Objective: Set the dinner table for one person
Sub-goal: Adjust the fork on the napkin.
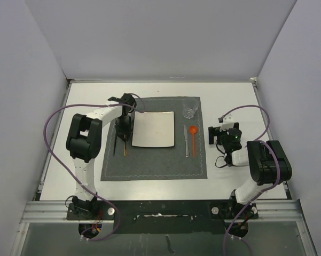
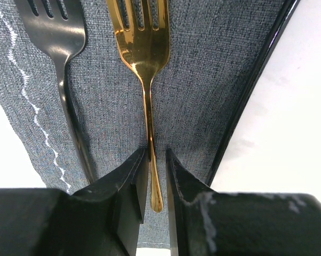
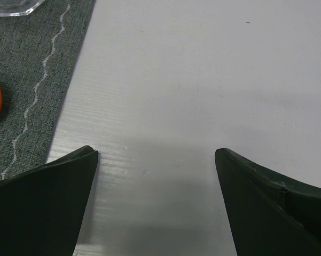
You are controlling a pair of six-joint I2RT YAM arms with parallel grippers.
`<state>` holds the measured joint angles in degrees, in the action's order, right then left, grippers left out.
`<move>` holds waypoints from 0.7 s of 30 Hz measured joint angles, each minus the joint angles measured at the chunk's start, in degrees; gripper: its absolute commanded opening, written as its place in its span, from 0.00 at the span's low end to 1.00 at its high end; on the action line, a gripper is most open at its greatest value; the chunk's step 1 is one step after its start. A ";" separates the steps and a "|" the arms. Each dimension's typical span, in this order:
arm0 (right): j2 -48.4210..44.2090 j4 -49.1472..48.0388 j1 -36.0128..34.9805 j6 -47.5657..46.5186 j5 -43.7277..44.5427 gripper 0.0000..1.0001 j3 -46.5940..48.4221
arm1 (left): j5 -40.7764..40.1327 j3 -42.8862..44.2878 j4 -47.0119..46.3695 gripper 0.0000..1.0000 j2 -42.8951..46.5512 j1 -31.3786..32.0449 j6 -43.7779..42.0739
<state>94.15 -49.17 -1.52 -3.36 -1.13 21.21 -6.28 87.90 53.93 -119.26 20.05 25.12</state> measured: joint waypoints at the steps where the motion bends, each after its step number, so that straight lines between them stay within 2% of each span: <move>1: 0.00 0.00 0.00 0.00 0.00 0.98 0.00 | 0.00 0.00 0.00 0.18 0.02 0.00 0.00; 8: 0.00 0.00 0.00 0.00 0.02 0.98 0.00 | -0.24 0.00 0.07 0.10 0.02 0.04 -0.04; 21: 0.00 0.00 0.00 0.00 0.00 0.98 0.00 | -2.56 0.00 1.99 0.04 0.00 0.04 -0.07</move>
<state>94.15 -49.17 -1.52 -3.36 -1.13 21.21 -8.84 87.90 55.92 -119.26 20.10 25.06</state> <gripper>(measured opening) 0.979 0.048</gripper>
